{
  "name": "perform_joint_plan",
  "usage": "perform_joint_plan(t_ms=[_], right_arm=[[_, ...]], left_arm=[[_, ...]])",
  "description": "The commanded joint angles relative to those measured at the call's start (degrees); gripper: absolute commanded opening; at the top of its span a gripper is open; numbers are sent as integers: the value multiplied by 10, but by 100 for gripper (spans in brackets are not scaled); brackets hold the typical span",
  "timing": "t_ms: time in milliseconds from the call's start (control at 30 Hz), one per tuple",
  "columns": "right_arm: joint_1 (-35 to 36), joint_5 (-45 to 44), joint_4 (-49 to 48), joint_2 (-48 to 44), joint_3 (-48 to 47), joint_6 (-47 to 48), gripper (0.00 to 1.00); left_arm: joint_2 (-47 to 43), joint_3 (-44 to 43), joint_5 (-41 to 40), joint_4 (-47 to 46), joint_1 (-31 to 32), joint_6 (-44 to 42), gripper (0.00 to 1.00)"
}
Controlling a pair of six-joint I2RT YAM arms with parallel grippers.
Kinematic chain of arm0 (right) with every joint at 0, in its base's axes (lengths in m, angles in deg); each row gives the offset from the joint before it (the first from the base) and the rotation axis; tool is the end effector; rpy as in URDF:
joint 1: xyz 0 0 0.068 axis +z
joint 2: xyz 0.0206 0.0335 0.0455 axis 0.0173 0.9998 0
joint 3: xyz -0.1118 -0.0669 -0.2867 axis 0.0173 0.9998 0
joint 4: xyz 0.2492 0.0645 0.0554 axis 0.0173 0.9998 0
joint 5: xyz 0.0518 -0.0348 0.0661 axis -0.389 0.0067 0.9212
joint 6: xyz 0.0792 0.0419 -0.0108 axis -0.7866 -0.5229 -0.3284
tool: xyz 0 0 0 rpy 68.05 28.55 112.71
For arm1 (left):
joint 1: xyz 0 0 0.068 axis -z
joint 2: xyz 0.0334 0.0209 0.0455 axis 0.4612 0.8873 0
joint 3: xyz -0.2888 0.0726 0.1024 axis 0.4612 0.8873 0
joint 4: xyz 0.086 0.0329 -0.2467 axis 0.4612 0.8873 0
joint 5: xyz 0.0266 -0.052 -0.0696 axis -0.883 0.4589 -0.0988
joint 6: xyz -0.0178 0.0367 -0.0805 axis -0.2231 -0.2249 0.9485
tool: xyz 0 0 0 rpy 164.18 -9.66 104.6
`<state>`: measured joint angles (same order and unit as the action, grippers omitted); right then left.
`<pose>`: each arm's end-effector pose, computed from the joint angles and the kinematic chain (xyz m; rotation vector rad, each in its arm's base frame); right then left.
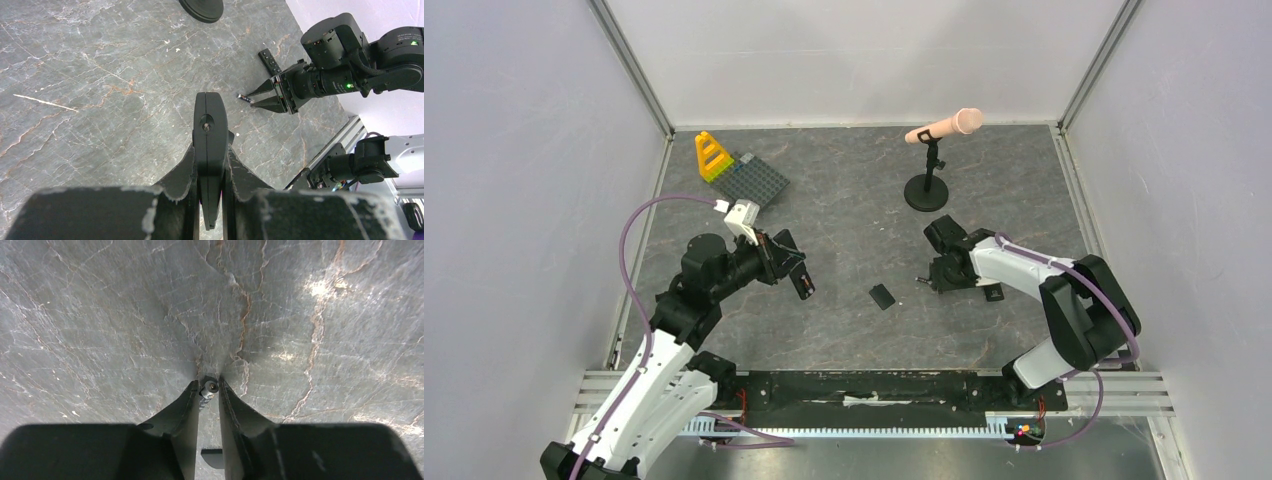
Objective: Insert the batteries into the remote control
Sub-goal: Adjust the battery at the center of the board.
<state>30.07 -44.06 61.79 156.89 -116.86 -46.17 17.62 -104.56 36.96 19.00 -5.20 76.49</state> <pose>0.2388 0.1141 0.1534 2.0525 2.0315 0.1869 0.1458 -0.0884 0.3043 0.1770 1.9306 -0.8910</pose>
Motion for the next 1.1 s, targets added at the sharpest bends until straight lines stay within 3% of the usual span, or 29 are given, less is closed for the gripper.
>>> perform_joint_plan(t_ms=[0,100,267,433,833,1067], right_arm=[[-2,-32,26,3,-7,-145,20],[-2,-55,35,1,-13,-136,20],[-2,-61,69,10,-52,-106,46],[2,-42,73,16,-73,-82,53],[7,-19,74,57,-95,-78,50],[7,-23,77,72,-89,-70,32]], left_arm=[[-6,0,-13,-12,-1,-21,2],[-7,0,-15,-11,-1,-21,2],[-5,0,-17,-9,-1,-22,2],[-4,-1,-20,-9,-1,-22,2],[-7,-1,-31,-4,-1,-24,2],[-7,-1,-36,-2,0,-25,2]])
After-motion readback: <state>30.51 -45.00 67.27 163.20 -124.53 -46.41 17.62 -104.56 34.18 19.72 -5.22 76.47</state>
